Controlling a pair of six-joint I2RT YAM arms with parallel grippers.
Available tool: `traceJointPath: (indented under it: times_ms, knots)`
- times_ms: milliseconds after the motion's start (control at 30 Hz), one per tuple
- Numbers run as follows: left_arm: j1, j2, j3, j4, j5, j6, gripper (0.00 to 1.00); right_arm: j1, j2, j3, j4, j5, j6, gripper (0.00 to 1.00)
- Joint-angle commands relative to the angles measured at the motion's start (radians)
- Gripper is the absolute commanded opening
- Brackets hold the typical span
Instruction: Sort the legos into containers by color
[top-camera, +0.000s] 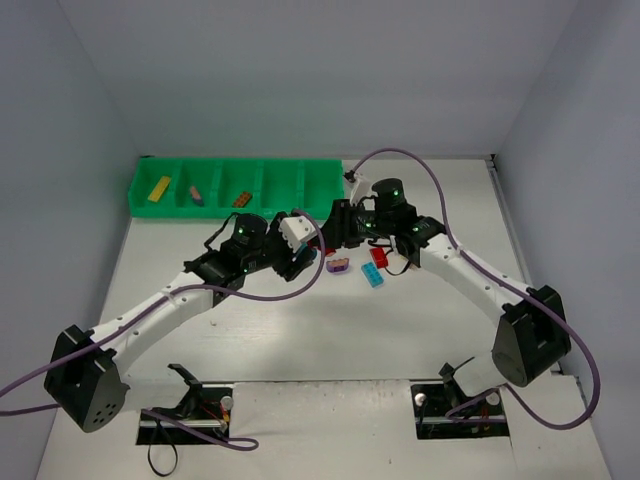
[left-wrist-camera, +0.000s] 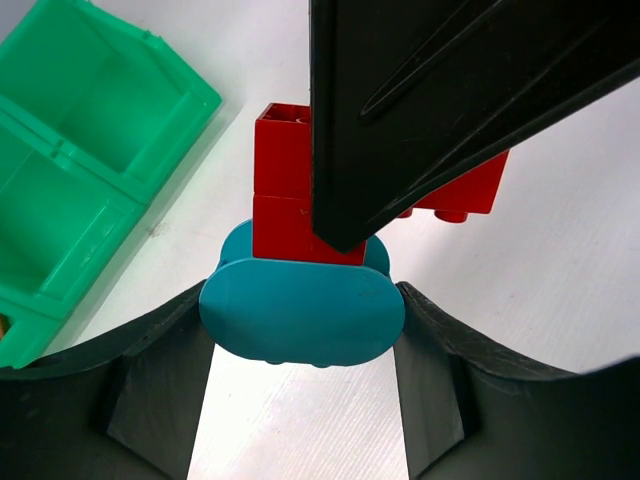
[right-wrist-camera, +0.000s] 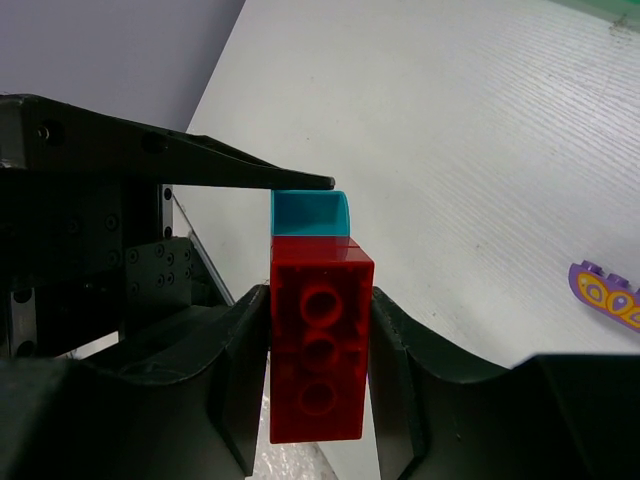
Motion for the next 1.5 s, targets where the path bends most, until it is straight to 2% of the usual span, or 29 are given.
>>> traceJointPath:
  times_ms: [0,133,233,467,567,700,767,933,967,1033,1067,1167,1267,1467]
  knots:
    - [-0.001,-0.004,0.006,0.049,-0.003,-0.04,0.33,-0.059,-0.09,0.004,0.026,0.074,-0.066,0.0]
    - [0.008,0.022,0.007,0.049,0.007,-0.056,0.32,-0.105,-0.125,0.003,0.009,0.096,-0.092,0.0]
    - [0.027,0.048,0.015,0.047,0.027,-0.068,0.27,-0.13,-0.145,-0.005,0.003,0.099,-0.107,0.0]
    - [0.044,0.115,0.072,0.031,0.059,-0.067,0.25,-0.143,-0.184,-0.023,-0.014,0.111,-0.133,0.0]
    - [0.059,0.135,0.086,0.047,0.017,-0.073,0.25,-0.154,-0.205,-0.025,-0.034,0.149,-0.142,0.0]
    - [0.138,0.201,0.147,0.096,-0.057,-0.114,0.25,-0.159,-0.225,-0.036,-0.069,0.191,-0.166,0.0]
    - [0.209,0.247,0.243,0.096,-0.071,-0.132,0.25,-0.159,-0.239,-0.054,-0.081,0.201,-0.17,0.0]
    - [0.277,0.477,0.499,0.026,-0.111,-0.14,0.32,-0.159,-0.268,-0.092,-0.087,0.209,-0.164,0.0]
    - [0.28,0.512,0.588,0.012,-0.117,-0.139,0.32,-0.16,-0.276,-0.096,-0.091,0.212,-0.166,0.0]
    - [0.292,0.62,0.664,-0.012,-0.129,-0.14,0.39,-0.159,-0.285,-0.102,-0.091,0.226,-0.175,0.0]
    - [0.309,0.711,0.76,-0.035,-0.137,-0.146,0.41,-0.159,-0.297,-0.103,-0.122,0.24,-0.185,0.0]
    - [0.323,0.791,0.843,-0.055,-0.132,-0.151,0.44,-0.16,-0.311,-0.108,-0.129,0.247,-0.187,0.0]
    - [0.333,0.867,0.929,-0.078,-0.134,-0.159,0.52,-0.159,-0.323,-0.115,-0.135,0.247,-0.187,0.0]
    - [0.353,0.898,0.981,-0.075,-0.143,-0.175,0.65,-0.159,-0.323,-0.125,-0.138,0.25,-0.184,0.0]
